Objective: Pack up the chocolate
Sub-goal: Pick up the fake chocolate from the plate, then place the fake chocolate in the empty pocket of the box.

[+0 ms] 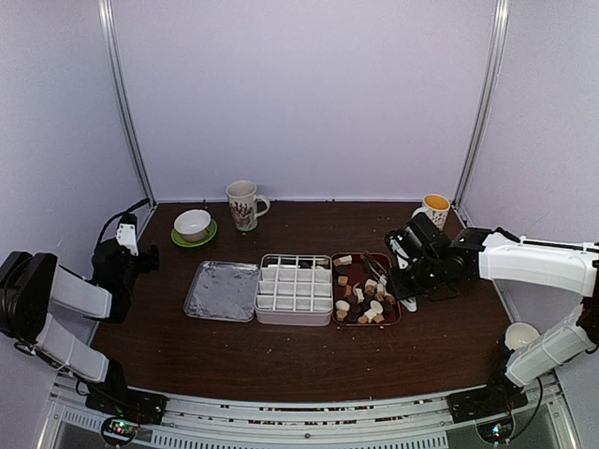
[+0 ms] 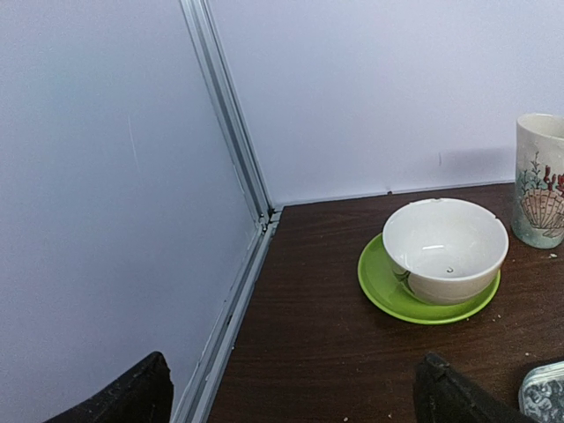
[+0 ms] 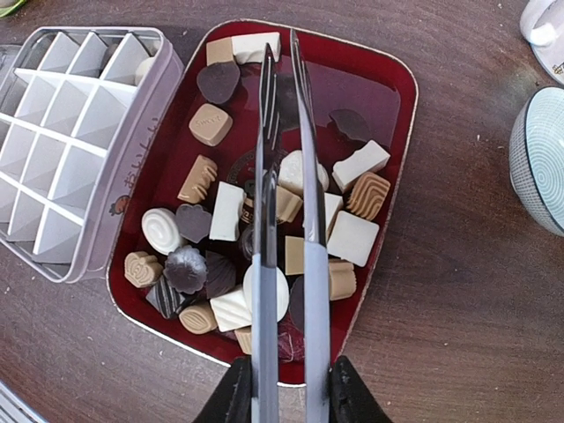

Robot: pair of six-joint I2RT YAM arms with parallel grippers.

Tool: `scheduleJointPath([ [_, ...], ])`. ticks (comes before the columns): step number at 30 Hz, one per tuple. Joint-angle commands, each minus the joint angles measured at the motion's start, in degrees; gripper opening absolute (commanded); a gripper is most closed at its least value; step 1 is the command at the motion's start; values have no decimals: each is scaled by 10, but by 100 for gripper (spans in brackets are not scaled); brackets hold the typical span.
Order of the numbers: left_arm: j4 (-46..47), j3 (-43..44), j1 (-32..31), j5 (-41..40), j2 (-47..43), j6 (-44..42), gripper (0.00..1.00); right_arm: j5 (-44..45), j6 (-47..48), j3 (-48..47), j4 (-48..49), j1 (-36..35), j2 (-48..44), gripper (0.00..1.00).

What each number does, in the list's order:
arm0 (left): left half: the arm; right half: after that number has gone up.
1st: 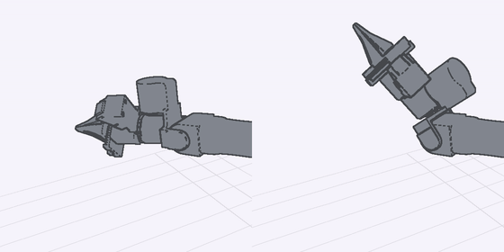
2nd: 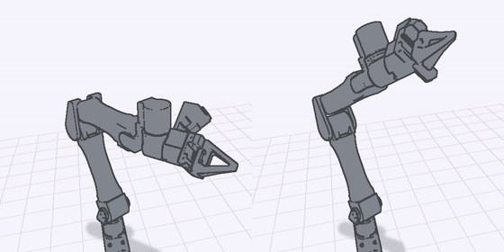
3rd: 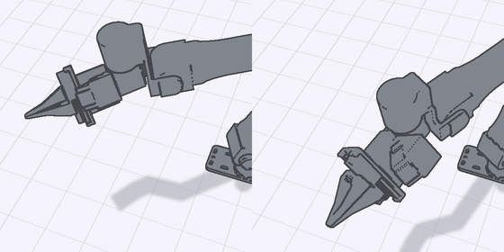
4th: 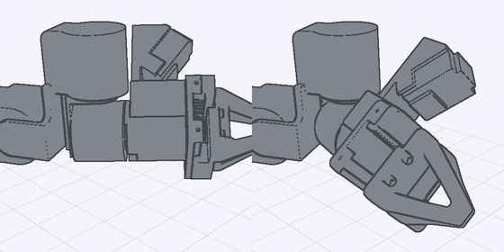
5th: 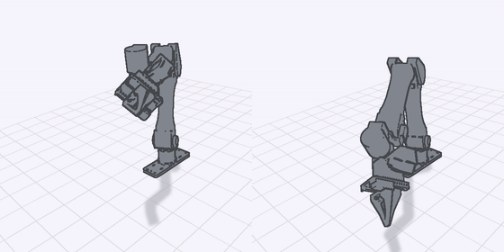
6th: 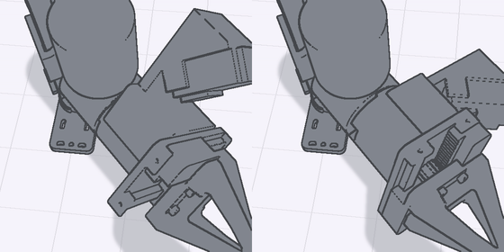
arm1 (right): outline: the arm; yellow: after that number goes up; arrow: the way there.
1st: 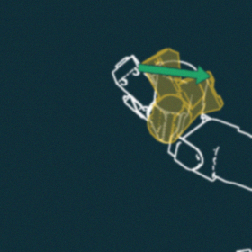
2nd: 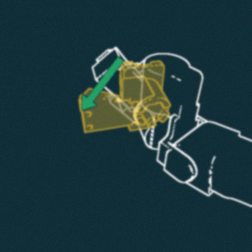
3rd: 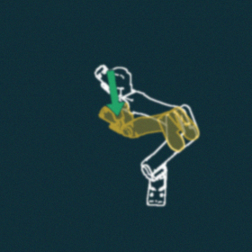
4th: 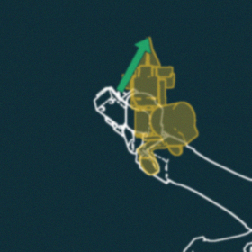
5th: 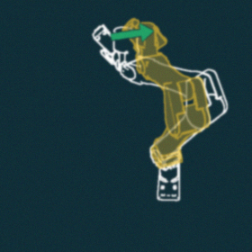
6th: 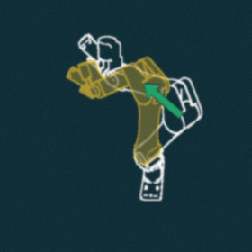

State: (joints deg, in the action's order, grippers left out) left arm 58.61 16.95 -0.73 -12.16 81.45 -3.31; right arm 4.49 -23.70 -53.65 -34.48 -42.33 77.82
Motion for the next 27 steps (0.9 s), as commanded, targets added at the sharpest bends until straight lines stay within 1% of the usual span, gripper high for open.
scheduleJointPath([
  [1, 19, 9, 5, 5, 3, 5, 98, -15, 14, -15, 21, 4, -24, 17],
  [12, 19, 8, 5, 5, 4, 5, 98, -131, 27, -10, 110, 4, -59, 17],
  [16, 19, 10, 4, 5, 4, 5, 98, -174, 25, 9, 171, 4, -72, 17],
  [18, 19, 8, 5, 5, 4, 5, 98, -195, 19, 8, 205, 4, -63, 17],
  [21, 19, 8, 4, 5, 4, 5, 98, -219, 12, -13, 225, 1, -31, 17],
  [27, 19, 9, 4, 5, 3, 5, 98, -222, 15, -48, 262, -19, 42, 17],
])
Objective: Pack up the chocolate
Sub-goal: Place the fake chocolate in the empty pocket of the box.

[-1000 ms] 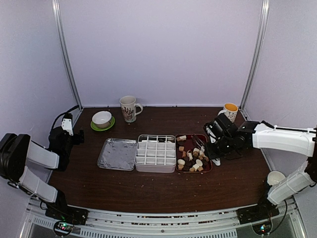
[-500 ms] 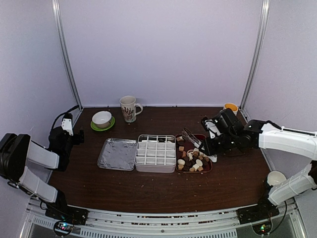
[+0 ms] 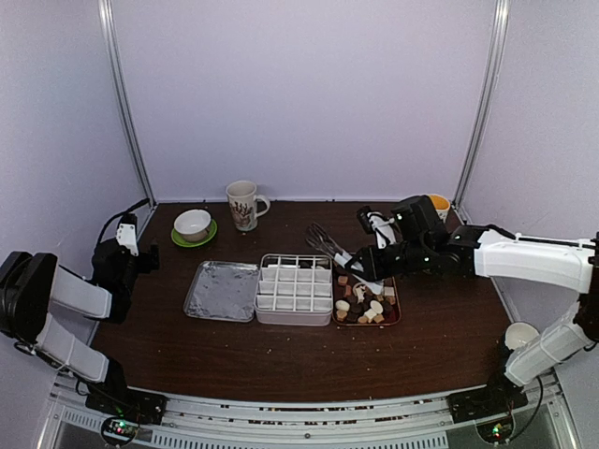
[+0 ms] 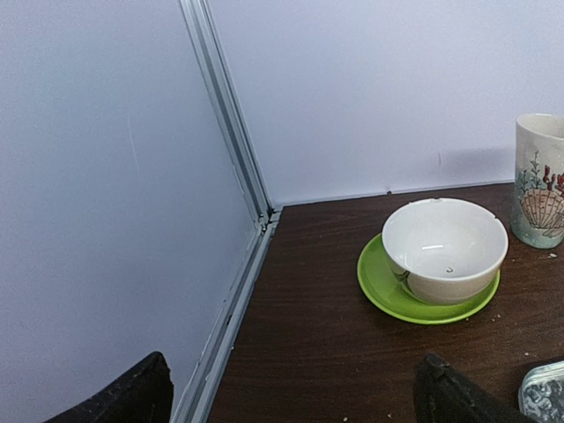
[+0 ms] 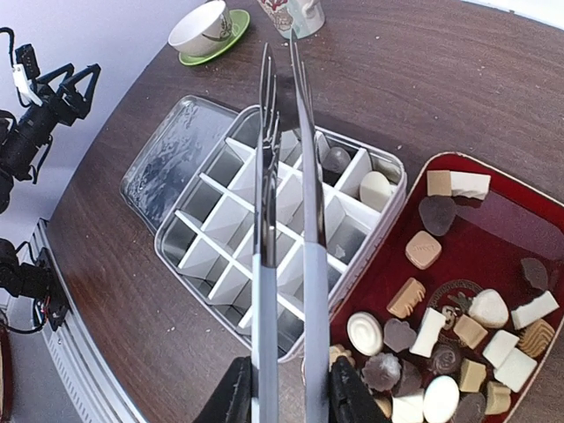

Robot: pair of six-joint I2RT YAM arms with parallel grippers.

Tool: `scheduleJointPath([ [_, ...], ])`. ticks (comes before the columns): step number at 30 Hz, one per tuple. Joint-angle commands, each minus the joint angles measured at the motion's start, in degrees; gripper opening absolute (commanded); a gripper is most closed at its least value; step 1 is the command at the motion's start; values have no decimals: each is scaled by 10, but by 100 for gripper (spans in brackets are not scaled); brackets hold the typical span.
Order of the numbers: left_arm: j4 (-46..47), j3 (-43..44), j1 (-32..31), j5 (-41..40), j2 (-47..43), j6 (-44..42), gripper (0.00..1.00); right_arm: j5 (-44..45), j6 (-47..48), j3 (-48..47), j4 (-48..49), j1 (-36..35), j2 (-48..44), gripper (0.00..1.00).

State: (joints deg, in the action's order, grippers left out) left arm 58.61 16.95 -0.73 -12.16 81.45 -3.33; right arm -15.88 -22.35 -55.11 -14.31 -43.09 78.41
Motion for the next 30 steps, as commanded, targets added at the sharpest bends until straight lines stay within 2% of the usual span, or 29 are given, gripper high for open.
scheduleJointPath([
  [1, 20, 9, 4, 5, 3, 5, 98, -18, 4, -39, 65, -16, 49, 17],
  [6, 20, 9, 4, 6, 4, 5, 98, -18, 6, -62, 84, -25, 107, 18],
  [11, 19, 8, 4, 5, 3, 6, 98, 1, 19, -92, 57, -35, 160, 19],
  [24, 20, 8, 4, 5, 4, 5, 98, 23, 21, -107, 60, -38, 181, 31],
  [30, 20, 8, 4, 5, 4, 5, 98, 31, 21, -104, 61, -38, 172, 40],
])
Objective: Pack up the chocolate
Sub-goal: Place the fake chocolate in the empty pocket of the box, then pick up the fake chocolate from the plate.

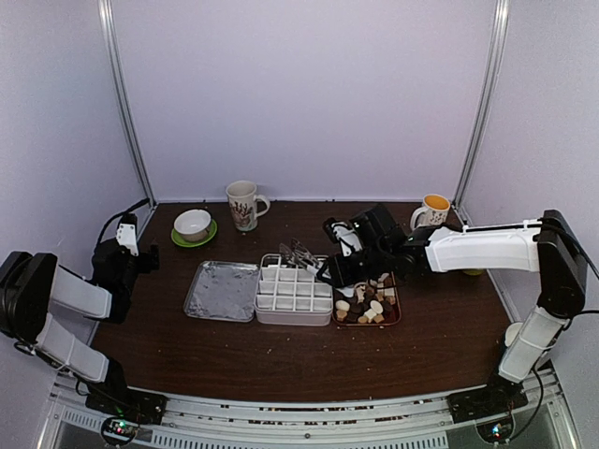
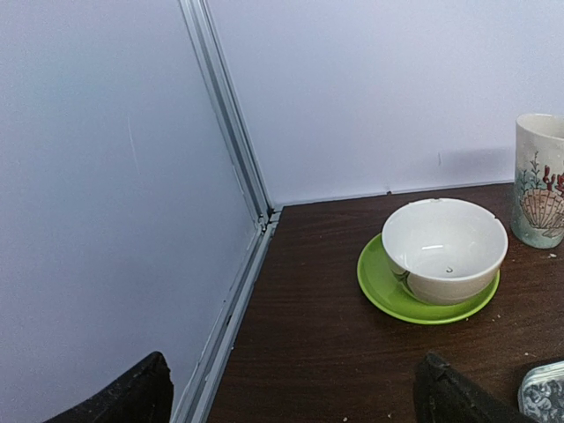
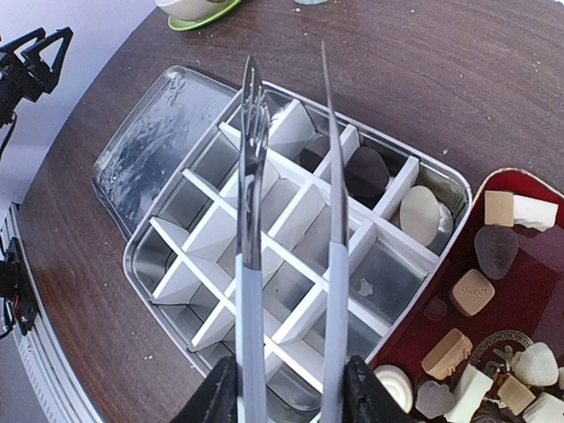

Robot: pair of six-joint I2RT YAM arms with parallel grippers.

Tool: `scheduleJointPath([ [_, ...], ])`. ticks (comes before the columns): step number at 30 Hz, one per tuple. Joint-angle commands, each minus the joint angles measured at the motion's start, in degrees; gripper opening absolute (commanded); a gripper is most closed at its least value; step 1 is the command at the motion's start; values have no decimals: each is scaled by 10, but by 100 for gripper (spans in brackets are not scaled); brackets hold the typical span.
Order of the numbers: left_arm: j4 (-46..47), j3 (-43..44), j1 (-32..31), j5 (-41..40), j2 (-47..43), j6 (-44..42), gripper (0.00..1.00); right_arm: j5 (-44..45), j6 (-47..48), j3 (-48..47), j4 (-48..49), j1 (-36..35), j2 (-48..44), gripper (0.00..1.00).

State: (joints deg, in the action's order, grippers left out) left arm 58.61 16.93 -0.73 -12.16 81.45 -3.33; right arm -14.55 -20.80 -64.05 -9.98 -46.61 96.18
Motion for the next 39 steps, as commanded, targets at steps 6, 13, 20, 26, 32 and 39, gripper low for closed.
scheduleJointPath([
  [6, 20, 9, 4, 5, 4, 5, 98, 25, 12, -20, 6, -3, -15, 40],
  [13, 20, 9, 5, 5, 4, 5, 98, 52, 19, -14, -27, -2, -57, 39],
  [20, 19, 9, 4, 5, 3, 5, 98, 94, 26, 22, -115, -2, -145, 39],
  [26, 19, 9, 4, 5, 4, 5, 98, 104, 18, 23, -275, -3, -192, 39],
  [32, 19, 8, 4, 5, 3, 5, 98, 112, 6, 26, -392, -2, -205, 39],
  [39, 20, 9, 4, 5, 4, 5, 98, 127, -31, 59, -411, -2, -211, 38],
])
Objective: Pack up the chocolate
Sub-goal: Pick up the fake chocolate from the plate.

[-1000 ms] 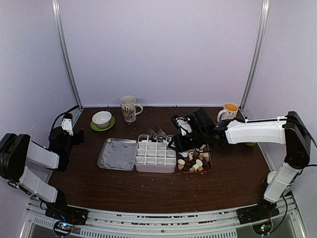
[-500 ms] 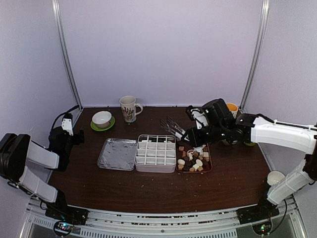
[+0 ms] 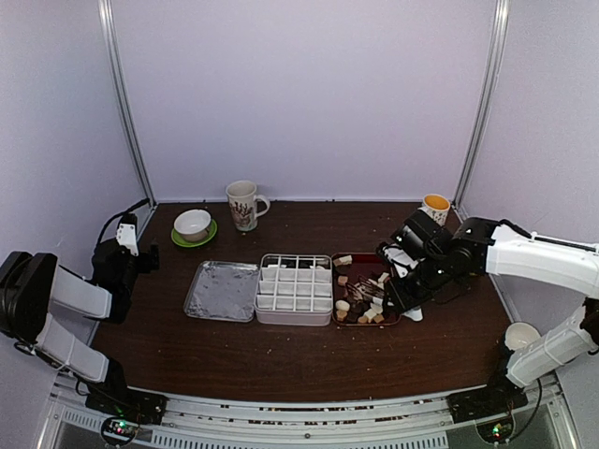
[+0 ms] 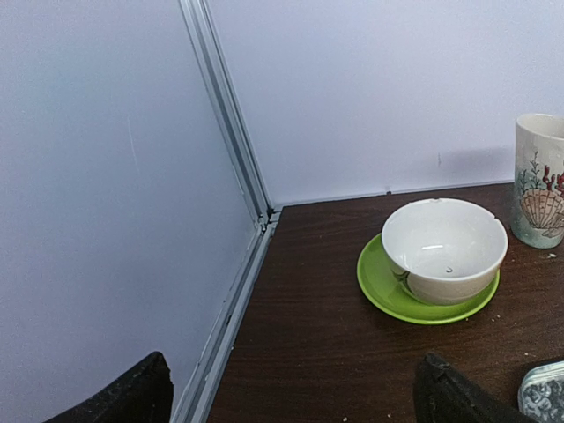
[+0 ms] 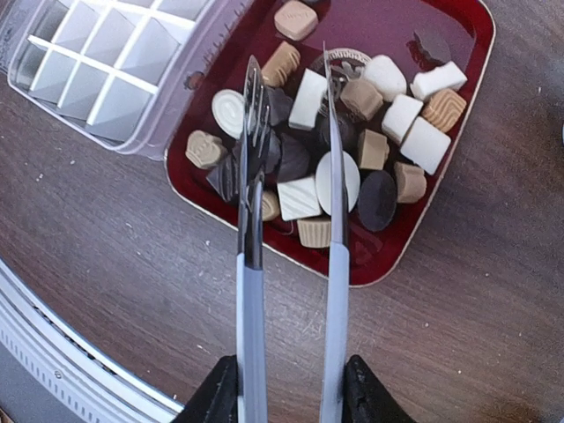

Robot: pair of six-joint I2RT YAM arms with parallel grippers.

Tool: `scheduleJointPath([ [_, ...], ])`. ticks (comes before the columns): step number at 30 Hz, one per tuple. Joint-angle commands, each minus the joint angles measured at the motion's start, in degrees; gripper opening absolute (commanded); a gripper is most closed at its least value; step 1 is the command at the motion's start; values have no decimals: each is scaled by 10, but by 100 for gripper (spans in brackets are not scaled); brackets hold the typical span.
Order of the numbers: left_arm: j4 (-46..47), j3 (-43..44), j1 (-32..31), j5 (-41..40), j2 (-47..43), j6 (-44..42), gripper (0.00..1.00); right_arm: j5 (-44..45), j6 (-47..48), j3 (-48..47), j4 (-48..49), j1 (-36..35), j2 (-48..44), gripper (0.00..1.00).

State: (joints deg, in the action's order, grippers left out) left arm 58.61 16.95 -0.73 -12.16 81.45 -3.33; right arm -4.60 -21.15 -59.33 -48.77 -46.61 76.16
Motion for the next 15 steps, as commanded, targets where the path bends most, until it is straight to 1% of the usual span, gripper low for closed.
scheduleJointPath([
  [1, 20, 9, 4, 5, 3, 5, 98, 28, -31, 11, -21, -2, -5, 38],
  [7, 21, 9, 4, 5, 3, 4, 98, 44, -62, 2, -7, 2, 17, 34],
  [15, 21, 8, 4, 5, 4, 4, 98, 39, -79, 12, 9, 8, 22, 35],
])
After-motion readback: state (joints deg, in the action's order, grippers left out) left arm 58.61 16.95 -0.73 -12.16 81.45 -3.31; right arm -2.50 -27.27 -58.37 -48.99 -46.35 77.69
